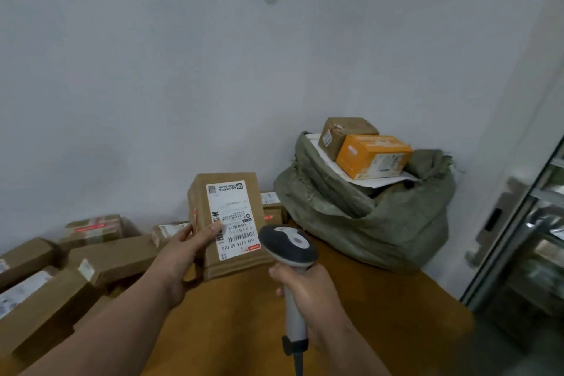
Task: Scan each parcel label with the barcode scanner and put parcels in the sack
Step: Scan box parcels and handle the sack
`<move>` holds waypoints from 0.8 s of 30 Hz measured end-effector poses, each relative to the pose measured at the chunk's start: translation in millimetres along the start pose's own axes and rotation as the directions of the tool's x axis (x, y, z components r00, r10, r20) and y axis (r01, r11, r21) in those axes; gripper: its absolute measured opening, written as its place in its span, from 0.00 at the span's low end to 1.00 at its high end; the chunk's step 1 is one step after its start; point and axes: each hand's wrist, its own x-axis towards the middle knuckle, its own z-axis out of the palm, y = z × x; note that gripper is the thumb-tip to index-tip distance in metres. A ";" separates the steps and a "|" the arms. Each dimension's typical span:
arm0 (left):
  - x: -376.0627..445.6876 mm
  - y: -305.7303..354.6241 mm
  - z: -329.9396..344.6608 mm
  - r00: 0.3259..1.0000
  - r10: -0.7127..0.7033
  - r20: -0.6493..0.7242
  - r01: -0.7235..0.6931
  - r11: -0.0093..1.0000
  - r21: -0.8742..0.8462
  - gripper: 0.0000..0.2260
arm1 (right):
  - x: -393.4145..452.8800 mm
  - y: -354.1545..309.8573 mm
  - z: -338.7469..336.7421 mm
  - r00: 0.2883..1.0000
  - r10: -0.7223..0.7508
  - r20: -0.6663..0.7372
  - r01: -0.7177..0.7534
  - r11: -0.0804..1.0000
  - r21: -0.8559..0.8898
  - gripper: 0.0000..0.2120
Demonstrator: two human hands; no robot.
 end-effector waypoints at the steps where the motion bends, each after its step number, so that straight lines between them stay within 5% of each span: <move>1: 3.8 1.6 12.4 1.000 0.009 0.020 -0.009 1.000 0.005 0.33 | 3.4 -1.3 -11.0 0.999 0.000 -0.040 0.000 1.000 0.017 0.08; 7: 23.7 24.4 106.8 0.987 0.121 0.110 -0.133 0.984 0.118 0.19 | 44.8 -8.3 -81.2 0.960 0.020 -0.278 0.031 0.983 0.179 0.05; 10: 39.2 36.6 164.1 0.955 0.249 0.162 -0.283 0.929 0.237 0.25 | 73.7 -8.8 -124.6 0.932 -0.001 -0.362 0.082 0.975 0.207 0.04; 14: 73.6 47.8 244.3 0.863 0.441 0.248 -0.500 0.670 0.549 0.34 | 123.0 -17.3 -201.0 0.908 -0.022 -0.419 0.112 0.975 0.192 0.05; 18: 109.8 53.7 313.1 0.812 0.522 0.261 -0.505 0.404 0.763 0.53 | 174.9 -26.2 -265.9 0.909 -0.011 -0.416 0.104 0.974 0.202 0.09; 21: 118.9 60.9 350.4 0.795 0.553 0.251 -0.463 0.283 0.840 0.54 | 206.6 -34.5 -295.5 0.928 -0.063 -0.367 0.137 0.974 0.179 0.14; 24: 123.0 71.4 379.5 0.788 0.571 0.230 -0.392 0.176 0.903 0.49 | 231.8 -41.2 -311.3 0.956 -0.078 -0.284 0.136 0.972 0.192 0.35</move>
